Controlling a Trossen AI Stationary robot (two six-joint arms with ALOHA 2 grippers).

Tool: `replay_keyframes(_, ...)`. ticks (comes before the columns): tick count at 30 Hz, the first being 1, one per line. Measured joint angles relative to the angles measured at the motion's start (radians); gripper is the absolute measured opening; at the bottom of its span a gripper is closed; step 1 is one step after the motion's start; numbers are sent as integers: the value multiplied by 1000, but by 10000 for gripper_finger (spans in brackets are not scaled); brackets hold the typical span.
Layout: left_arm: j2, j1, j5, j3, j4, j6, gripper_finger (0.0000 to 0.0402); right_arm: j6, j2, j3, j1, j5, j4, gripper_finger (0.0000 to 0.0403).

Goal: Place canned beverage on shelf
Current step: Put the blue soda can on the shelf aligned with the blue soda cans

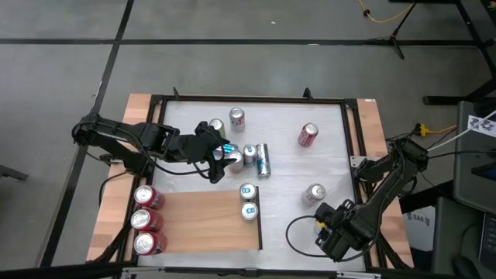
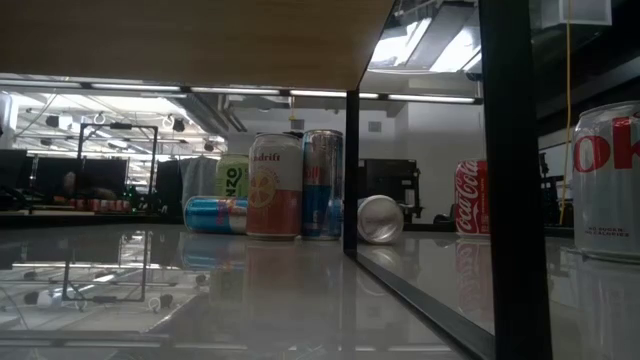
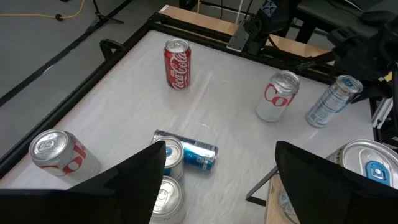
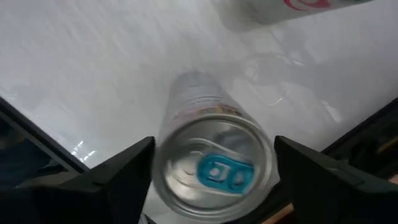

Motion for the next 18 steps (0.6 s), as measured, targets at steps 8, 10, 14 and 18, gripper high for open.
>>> replay_keyframes(8, 0, 0, 0, 0, 0, 0, 295, 81, -1, 0, 0, -1, 18, 211)
replay_keyframes(10, 0, 0, 0, 0, 0, 0, 295, 136, -1, 0, 0, -1, 18, 211)
replay_keyframes(14, 0, 0, 0, 0, 0, 0, 295, 295, -1, 0, 0, -1, 14, 217)
replay_keyframes(18, 0, 0, 0, 0, 0, 0, 295, 513, 0, 0, 0, 0, 14, 245)
